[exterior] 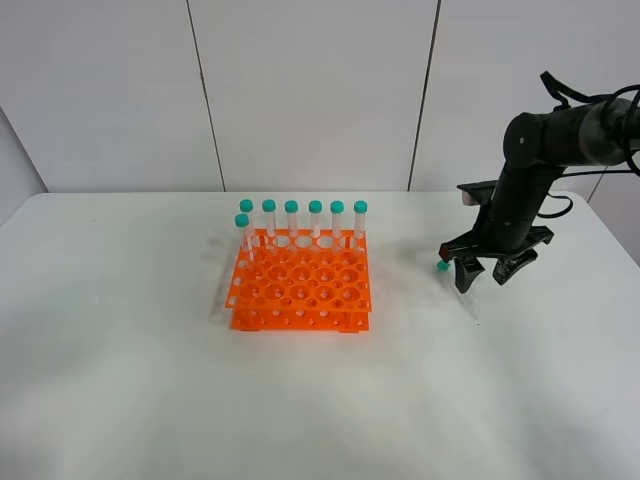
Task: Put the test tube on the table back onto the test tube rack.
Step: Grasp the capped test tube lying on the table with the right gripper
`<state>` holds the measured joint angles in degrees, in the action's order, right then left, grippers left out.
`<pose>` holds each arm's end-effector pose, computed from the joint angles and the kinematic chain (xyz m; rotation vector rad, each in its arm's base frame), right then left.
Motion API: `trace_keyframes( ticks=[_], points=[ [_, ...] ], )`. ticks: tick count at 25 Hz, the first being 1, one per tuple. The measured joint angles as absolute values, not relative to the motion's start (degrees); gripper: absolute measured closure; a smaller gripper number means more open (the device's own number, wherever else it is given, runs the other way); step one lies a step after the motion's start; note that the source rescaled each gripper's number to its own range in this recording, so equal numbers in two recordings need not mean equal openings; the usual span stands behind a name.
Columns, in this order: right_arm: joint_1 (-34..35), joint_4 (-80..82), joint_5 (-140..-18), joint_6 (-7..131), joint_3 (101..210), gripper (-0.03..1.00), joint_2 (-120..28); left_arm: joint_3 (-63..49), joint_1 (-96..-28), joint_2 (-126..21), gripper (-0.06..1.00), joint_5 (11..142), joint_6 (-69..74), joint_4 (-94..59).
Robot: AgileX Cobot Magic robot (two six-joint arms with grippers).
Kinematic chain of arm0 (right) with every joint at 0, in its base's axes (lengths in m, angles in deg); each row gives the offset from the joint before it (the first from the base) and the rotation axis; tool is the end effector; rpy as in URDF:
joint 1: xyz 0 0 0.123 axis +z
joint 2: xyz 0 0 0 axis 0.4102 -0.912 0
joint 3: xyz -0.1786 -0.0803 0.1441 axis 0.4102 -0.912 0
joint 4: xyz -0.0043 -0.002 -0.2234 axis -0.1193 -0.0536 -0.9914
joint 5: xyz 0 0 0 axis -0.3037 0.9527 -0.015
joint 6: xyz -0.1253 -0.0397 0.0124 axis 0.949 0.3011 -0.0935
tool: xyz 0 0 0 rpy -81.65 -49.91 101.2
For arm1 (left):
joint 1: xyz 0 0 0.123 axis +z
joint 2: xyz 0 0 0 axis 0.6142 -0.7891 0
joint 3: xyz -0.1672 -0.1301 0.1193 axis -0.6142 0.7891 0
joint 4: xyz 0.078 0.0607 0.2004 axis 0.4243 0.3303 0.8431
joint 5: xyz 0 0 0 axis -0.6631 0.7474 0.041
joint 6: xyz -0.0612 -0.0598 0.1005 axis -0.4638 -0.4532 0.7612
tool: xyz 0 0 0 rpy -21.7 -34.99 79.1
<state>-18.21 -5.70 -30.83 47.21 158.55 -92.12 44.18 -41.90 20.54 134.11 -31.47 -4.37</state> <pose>0.3562 0.0392 0.0877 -0.3740 3.0865 0.0194 0.0477 -0.0033 0.2434 0.0717 2.0489 -0.0435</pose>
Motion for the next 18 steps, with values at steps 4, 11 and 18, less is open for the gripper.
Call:
trace_keyframes(
  ticks=[4,11,18],
  points=[
    [-18.21,-5.28,-30.94,47.21,158.31,0.06,-94.42,44.18,-41.90,20.54,-0.06,134.11,-31.47,-4.37],
    [-18.21,-3.65,-34.11,47.41,158.01,0.07,-95.94,44.18,-41.90,20.54,-0.06,134.11,-31.47,-4.37],
    [-18.21,-3.42,-36.95,47.70,158.01,0.11,-95.94,44.18,-41.90,20.54,-0.06,134.11,-31.47,-4.37]
  ],
)
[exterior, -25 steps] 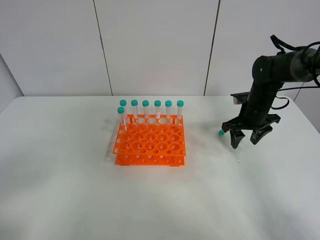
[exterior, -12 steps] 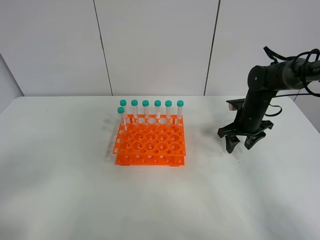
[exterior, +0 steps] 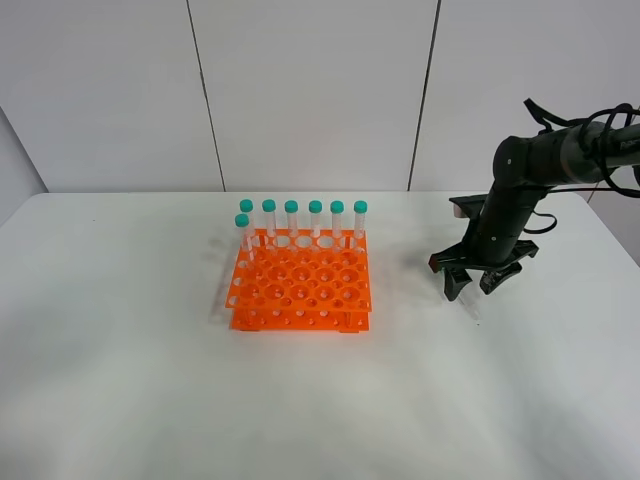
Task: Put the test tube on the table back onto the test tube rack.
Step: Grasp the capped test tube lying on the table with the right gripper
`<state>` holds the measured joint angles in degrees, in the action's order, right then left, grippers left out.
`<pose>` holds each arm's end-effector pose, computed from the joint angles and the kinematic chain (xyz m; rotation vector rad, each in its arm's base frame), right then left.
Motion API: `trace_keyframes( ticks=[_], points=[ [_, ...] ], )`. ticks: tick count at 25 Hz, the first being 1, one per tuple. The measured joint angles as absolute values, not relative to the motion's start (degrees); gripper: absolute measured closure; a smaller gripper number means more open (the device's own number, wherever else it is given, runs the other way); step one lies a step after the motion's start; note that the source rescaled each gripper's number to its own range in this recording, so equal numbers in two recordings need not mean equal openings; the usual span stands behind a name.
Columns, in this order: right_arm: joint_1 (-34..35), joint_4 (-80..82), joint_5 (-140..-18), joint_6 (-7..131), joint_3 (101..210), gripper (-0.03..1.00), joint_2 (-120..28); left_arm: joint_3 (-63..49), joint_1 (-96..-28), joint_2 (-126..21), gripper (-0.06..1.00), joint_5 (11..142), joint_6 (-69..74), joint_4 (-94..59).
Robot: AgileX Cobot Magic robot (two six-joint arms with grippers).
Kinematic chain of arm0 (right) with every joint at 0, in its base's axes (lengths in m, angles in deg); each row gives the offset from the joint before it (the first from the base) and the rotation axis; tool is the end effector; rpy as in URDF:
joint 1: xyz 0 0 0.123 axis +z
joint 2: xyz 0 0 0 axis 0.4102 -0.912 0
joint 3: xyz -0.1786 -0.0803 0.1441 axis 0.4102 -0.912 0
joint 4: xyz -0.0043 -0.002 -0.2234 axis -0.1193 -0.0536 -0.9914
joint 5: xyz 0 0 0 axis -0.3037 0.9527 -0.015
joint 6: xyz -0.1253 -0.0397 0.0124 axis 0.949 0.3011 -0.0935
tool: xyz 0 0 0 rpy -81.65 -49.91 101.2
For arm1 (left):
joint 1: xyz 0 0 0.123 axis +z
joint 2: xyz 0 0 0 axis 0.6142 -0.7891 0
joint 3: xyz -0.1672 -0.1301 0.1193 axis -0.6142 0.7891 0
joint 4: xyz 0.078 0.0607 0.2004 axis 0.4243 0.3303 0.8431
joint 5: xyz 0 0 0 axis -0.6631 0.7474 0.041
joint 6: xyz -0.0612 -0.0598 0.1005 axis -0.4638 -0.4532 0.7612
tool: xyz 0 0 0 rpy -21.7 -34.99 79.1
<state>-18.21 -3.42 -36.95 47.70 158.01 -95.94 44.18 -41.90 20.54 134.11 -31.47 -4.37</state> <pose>0.3645 0.0441 0.0624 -0.3446 3.0576 0.0653 0.0477 -0.0033 0.2434 0.0717 2.0489 -0.0435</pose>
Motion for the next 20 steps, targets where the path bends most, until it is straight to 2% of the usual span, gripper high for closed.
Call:
trace_keyframes(
  ticks=[20],
  points=[
    [-18.21,-2.81,-37.94,47.63,158.01,0.12,-95.94,44.18,-41.90,20.54,-0.06,134.11,-31.47,-4.37]
  ],
)
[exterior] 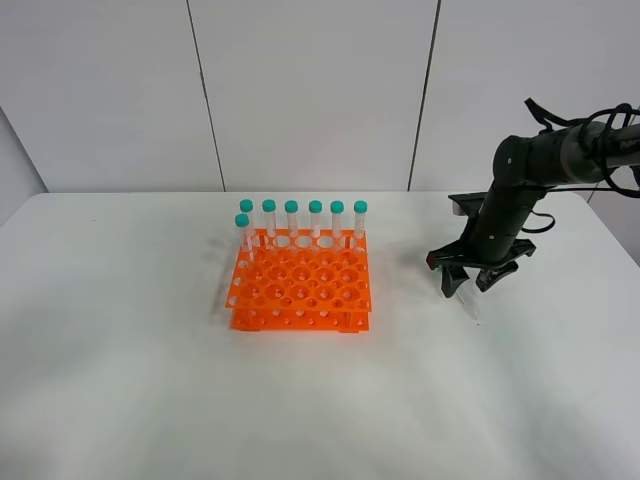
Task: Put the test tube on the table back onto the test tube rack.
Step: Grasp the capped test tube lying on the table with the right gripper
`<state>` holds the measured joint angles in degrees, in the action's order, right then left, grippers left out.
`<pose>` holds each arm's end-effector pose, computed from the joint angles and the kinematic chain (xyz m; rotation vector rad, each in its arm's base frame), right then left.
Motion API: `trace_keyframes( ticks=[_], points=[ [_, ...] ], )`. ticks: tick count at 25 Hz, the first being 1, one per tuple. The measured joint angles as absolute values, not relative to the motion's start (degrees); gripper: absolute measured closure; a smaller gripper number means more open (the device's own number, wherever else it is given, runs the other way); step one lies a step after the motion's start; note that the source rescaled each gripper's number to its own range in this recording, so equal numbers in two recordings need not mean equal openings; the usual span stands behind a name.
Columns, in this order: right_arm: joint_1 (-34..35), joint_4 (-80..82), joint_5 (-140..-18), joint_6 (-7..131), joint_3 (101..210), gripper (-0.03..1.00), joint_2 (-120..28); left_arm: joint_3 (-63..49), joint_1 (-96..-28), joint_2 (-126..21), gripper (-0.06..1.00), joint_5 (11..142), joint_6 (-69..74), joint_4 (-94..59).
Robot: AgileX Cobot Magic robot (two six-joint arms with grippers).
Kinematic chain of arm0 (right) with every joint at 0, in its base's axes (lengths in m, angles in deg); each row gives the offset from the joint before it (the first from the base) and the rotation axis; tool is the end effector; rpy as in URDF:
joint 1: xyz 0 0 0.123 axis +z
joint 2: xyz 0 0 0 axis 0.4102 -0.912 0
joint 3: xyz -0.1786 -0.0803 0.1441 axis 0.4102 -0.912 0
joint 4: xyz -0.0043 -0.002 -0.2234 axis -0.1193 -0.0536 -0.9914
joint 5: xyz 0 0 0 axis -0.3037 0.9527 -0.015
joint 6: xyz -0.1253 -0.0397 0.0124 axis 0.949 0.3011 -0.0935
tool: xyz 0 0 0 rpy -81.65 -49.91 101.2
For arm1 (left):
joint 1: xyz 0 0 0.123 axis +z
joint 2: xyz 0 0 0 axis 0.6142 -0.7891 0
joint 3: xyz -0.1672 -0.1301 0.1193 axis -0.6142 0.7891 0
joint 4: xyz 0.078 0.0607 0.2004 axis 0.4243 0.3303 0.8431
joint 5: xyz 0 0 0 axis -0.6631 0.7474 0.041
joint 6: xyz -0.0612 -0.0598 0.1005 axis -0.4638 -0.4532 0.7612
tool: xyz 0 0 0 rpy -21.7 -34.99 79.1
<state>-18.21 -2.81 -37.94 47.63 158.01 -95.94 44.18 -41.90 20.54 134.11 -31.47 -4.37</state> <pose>0.3667 0.0453 0.0626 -0.3302 3.0414 0.0769 0.0477 -0.0033 0.2434 0.0717 2.0489 -0.0435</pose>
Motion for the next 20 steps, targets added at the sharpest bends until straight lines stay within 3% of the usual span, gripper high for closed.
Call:
trace_keyframes(
  ticks=[20],
  points=[
    [-18.21,-3.56,-37.02,45.93,158.01,0.12,-98.30,44.18,-41.90,20.54,-0.06,134.11,-31.47,-4.37]
  ],
)
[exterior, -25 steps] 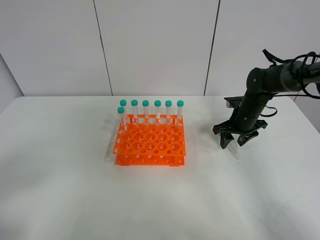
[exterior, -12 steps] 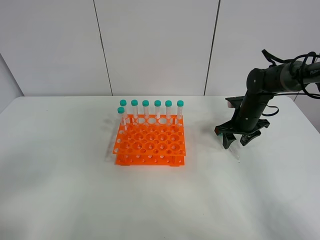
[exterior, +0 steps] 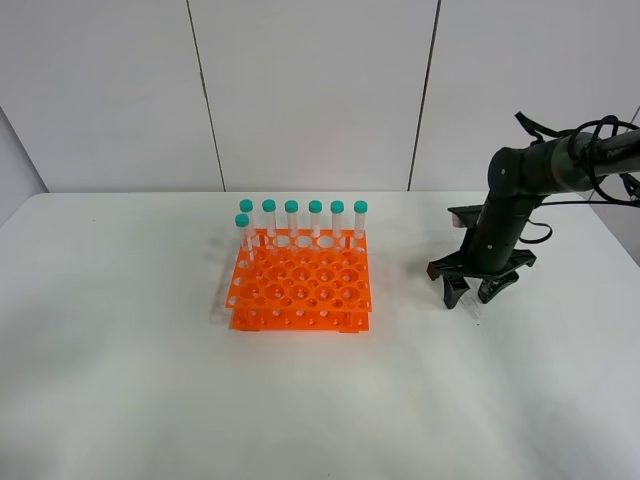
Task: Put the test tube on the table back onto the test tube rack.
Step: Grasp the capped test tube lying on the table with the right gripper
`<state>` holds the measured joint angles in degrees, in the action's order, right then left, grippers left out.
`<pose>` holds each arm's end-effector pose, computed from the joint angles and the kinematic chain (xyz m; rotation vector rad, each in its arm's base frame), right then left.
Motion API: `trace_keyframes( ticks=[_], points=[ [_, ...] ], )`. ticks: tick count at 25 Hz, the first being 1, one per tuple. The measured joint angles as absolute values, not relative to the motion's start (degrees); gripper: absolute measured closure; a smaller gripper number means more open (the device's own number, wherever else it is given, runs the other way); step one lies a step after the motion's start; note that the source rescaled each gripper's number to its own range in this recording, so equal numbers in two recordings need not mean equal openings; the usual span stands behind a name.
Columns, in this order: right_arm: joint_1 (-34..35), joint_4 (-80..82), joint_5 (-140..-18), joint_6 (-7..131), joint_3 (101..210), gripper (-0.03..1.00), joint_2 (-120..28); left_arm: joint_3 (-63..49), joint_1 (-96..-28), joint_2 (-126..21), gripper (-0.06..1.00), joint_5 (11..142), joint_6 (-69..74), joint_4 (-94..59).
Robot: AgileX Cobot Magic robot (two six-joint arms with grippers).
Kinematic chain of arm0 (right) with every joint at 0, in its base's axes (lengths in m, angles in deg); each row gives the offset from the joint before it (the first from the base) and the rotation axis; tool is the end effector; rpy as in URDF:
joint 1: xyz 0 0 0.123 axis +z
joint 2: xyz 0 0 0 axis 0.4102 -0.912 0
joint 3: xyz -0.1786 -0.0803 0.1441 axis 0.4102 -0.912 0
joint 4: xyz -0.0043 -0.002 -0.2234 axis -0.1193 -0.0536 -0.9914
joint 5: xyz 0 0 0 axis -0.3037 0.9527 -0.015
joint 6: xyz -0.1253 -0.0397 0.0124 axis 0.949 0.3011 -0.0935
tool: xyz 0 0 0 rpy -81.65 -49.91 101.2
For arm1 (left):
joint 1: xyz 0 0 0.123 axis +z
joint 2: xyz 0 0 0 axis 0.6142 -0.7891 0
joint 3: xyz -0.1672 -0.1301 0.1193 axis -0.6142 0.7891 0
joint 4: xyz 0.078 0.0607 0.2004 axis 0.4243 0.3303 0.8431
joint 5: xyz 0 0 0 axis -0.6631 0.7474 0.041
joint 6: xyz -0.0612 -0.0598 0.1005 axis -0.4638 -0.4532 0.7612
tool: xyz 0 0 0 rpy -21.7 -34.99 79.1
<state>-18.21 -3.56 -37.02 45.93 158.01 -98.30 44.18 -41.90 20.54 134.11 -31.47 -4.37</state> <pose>0.3619 0.0435 0.0473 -0.3022 3.1029 0.0641 0.0477 -0.0033 0.2434 0.0717 2.0489 -0.0435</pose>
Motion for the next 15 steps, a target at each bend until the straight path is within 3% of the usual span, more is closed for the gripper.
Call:
trace_keyframes(
  ticks=[7,8,10,12,15],
  points=[
    [-18.21,-3.55,-37.41,46.16,158.01,0.13,-98.37,44.18,-41.90,20.54,-0.06,134.11,-31.47,-4.37],
    [-18.21,-3.55,-37.41,46.16,158.01,0.19,-98.37,44.18,-41.90,20.54,-0.06,134.11,-31.47,-4.37],
    [-18.21,-3.55,-37.16,46.16,158.01,0.49,-98.37,44.18,-41.90,20.54,-0.06,134.11,-31.47,-4.37],
    [-18.21,-3.55,-36.73,46.16,158.01,0.97,-98.44,44.18,-41.90,20.54,-0.06,134.11,-31.47,-4.37],
    [-18.21,-3.44,-36.73,46.16,158.01,0.94,-98.44,44.18,-41.90,20.54,-0.06,134.11,-31.47,-4.37]
  ],
)
